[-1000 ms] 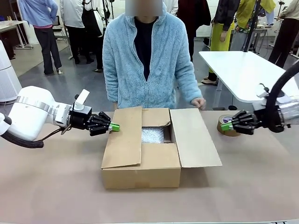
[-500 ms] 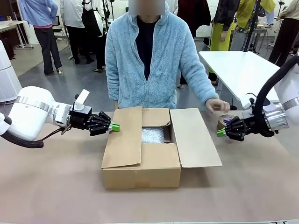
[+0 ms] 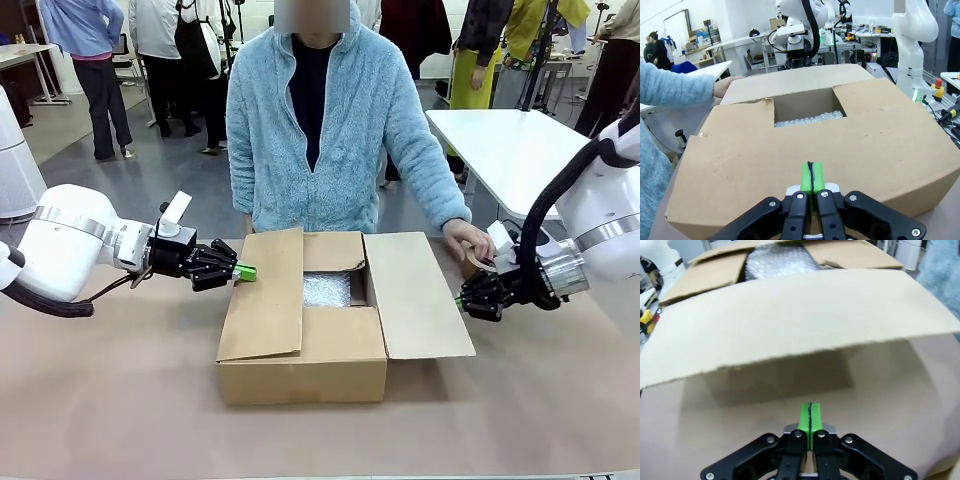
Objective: Wrap the clocks to prevent damage.
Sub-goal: Push the left (or right) flap of the Package Box to close it.
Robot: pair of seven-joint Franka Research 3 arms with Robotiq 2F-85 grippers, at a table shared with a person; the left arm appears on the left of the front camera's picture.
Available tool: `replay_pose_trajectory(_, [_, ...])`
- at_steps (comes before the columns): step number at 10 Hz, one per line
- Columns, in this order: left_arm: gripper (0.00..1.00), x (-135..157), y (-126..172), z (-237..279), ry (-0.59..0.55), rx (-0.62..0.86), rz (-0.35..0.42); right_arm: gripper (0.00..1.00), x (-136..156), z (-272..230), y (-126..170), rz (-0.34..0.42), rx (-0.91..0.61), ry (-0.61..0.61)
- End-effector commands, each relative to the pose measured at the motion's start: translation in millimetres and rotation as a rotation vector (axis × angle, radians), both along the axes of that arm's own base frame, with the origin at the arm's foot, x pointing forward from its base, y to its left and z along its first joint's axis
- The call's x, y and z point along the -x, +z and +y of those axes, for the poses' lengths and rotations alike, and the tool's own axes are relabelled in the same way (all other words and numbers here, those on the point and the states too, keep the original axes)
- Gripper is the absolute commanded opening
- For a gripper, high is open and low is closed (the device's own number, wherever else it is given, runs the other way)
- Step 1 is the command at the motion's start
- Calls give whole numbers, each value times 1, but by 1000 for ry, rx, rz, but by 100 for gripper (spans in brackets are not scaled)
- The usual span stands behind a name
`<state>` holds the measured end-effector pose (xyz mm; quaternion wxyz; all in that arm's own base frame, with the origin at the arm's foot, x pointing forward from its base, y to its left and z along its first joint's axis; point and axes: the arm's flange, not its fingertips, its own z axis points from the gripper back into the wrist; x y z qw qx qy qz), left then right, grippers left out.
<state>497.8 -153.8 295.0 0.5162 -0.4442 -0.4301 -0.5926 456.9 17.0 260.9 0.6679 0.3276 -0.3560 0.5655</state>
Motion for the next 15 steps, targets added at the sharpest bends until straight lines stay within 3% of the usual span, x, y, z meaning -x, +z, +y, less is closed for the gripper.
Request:
replay_pose_trajectory(1, [1,1,-1,0,-1,-1,-7,1,6,19,-1,-14,-100,46])
replay_pose_trajectory(7, [1,1,-1,0,-1,-1,-7,1,30,38,49,-137,-498,-33])
replay_pose_trajectory(9, [1,1,-1,0,-1,-1,-7,1,34,68,41,-134,-529,-16])
replay_pose_trajectory(12, [1,1,-1,0,-1,-1,-7,1,18,119,7,-49,-518,-2])
replay_pose_trajectory(15, [1,1,-1,0,-1,-1,-7,1,10,154,-16,-28,-504,10])
